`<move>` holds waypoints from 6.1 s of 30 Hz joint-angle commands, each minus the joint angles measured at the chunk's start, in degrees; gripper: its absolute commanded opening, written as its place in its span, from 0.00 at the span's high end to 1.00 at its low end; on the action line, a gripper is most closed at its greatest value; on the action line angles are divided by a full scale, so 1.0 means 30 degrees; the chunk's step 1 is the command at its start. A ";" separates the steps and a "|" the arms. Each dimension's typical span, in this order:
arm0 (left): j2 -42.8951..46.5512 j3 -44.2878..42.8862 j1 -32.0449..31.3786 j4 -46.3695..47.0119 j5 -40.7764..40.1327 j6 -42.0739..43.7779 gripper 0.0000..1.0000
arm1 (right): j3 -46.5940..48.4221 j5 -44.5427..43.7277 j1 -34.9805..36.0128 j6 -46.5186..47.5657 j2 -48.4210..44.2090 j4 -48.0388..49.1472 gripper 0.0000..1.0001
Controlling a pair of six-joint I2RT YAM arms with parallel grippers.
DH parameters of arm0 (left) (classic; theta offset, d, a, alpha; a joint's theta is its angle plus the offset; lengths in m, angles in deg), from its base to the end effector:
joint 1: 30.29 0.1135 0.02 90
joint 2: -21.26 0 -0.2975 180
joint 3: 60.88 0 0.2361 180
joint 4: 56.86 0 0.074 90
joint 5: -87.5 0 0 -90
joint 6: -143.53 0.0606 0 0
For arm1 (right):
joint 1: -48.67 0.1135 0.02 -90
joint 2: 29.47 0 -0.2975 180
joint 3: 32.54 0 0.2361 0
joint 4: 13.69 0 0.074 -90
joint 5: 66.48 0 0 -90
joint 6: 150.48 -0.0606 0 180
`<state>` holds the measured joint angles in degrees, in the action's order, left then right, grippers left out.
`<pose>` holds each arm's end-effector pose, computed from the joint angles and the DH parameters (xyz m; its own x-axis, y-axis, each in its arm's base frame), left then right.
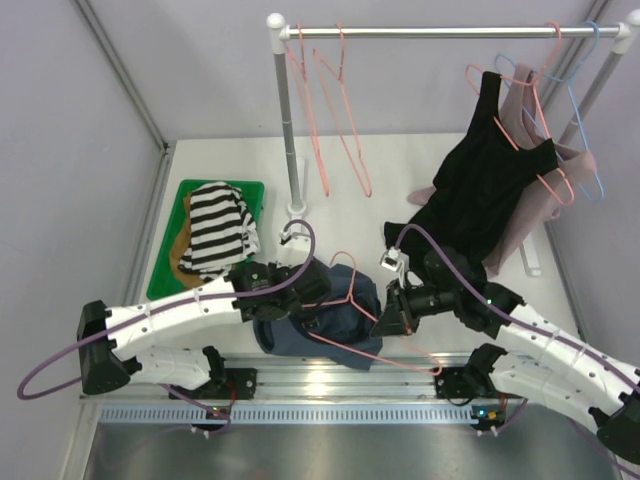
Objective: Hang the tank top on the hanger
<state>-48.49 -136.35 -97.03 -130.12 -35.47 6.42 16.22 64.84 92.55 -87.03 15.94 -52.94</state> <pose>0.1091 -0.1704 0.3008 -0.7529 0.1952 -0.6285 0.2013 0.9775 0.0624 0.0758 0.1284 0.2691 -0.7831 -0.2873 -0.5516 -0.6216 0.3343 0.7084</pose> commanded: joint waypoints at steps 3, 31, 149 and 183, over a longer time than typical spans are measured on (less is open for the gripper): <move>0.0195 -0.1282 -0.0048 -0.3276 -0.2105 -0.1842 1.00 | 0.0370 -0.0411 0.0462 0.0762 -0.0574 0.0624 1.00; 0.1046 -0.0667 -0.0428 -0.2605 -0.0553 -0.1231 1.00 | 0.1221 0.0433 0.0491 0.1699 -0.2866 -0.1086 1.00; 0.5323 0.4313 -0.1601 0.9290 -0.5386 0.3223 1.00 | 0.2394 -1.3218 0.3362 -0.0497 0.2822 0.0062 0.69; 0.5879 0.4342 -0.1601 0.8412 -0.7229 0.2230 1.00 | 0.0606 -1.5297 0.3451 -0.0907 0.2620 -0.0871 1.00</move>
<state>-31.97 -121.58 -101.60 -103.52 -52.91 14.70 17.51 20.97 102.25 -88.62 27.15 -53.73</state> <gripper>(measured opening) 0.068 0.009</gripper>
